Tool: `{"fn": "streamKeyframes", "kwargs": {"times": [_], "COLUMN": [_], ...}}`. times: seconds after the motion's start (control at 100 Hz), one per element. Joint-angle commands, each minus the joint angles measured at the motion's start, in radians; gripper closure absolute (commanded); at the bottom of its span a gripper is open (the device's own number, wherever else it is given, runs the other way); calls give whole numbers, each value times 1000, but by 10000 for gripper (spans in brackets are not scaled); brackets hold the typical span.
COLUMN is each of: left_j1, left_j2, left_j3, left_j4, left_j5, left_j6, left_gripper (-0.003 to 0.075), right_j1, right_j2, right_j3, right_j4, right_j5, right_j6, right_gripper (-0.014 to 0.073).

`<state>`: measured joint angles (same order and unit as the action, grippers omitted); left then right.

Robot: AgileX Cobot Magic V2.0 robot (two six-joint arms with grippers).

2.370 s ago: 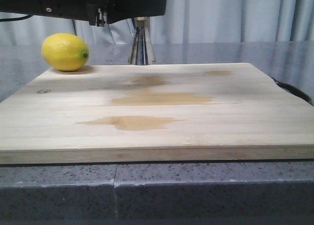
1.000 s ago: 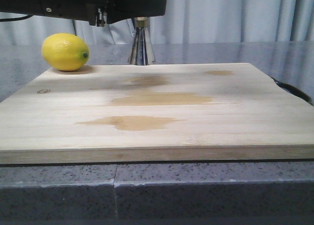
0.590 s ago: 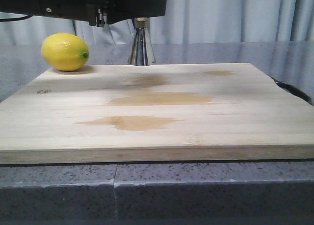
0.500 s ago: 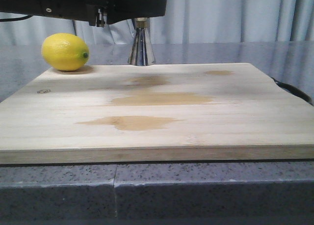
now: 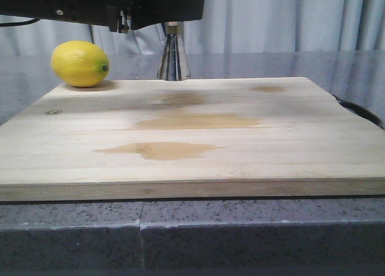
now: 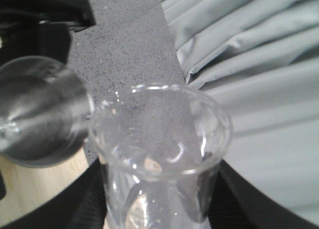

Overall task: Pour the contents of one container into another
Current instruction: 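Set the beaker back on the board and open the right gripper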

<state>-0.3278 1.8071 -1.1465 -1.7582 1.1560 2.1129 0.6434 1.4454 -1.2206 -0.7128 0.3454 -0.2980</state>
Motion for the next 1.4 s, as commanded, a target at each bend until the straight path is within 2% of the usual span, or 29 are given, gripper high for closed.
{"fn": "streamKeyframes", "kwargs": {"times": [0.0,0.07,0.2,0.4,0.54,0.68,0.81,0.94,1.08,1.39], "left_j1": [-11,-11,-11,-11,-11,-11,-11,-11,-11,-11], "left_j2": [-39,-39,-39,-39,-39,-39,-39,-39,-39,-39], "left_j3": [-29,-29,-29,-29,-29,-29,-29,-29,-29,-29], "left_j4": [-91,-91,-91,-91,-91,-91,-91,-91,-91,-91], "left_j5": [100,100,100,100,100,100,100,100,100,100], "left_j6": [-5,-5,-5,-5,-5,-5,-5,-5,-5,-5], "left_gripper": [459,459,459,459,459,459,459,459,459,459], "right_j1": [-46,-95,-225,-362,-429,-457,-455,-455,-455,-455], "right_j2": [-56,-66,-96,-164,-189,-188,-167,-120,-41,107], "right_j3": [-38,-38,10,173,314,463,559,613,617,613], "right_j4": [35,121,333,473,607,724,727,713,517,447], "right_j5": [-50,-51,-120,-276,-429,-646,-811,-949,-1027,-1236], "right_j6": [107,152,154,154,159,159,186,298,437,440], "right_gripper": [323,323,323,323,323,323,323,323,323,323]}}
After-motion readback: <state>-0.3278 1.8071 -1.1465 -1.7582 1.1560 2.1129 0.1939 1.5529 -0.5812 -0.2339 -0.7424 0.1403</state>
